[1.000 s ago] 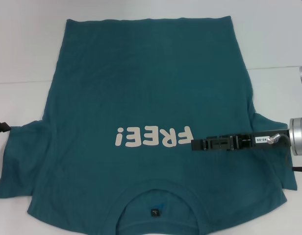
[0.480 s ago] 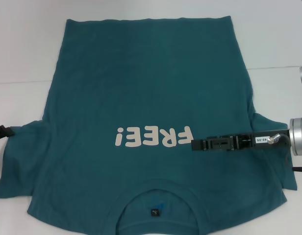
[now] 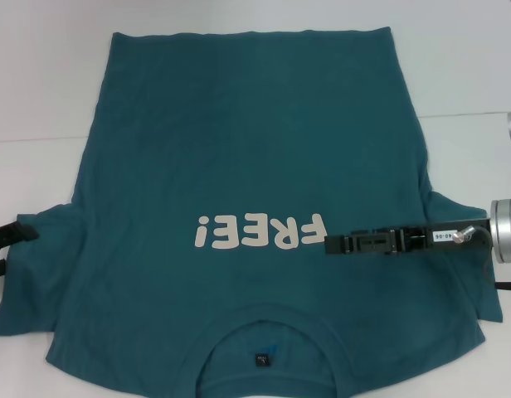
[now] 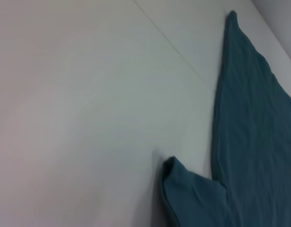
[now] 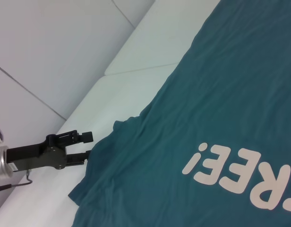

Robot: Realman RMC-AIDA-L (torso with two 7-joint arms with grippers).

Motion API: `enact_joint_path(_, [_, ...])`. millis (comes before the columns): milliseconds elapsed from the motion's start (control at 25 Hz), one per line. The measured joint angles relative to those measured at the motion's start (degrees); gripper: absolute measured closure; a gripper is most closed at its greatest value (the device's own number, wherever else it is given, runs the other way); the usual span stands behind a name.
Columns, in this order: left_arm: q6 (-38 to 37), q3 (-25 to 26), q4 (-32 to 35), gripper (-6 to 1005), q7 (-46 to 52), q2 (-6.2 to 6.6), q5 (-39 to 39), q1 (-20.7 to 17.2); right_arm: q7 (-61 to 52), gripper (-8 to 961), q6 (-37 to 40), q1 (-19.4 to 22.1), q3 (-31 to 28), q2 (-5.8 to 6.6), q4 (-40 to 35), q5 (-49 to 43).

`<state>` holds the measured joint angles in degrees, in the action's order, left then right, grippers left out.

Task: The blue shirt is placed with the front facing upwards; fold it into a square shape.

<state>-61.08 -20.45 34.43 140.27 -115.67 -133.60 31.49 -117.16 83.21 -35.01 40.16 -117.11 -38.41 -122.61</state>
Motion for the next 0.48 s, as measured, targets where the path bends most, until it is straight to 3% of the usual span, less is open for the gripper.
enact_joint_path(480, [-1.80,-0.73,-0.43,185,0.37,0.15,0.23,0.79,0.17,37,-0.34,0.28,-0.05,0.04,0.00,0.00])
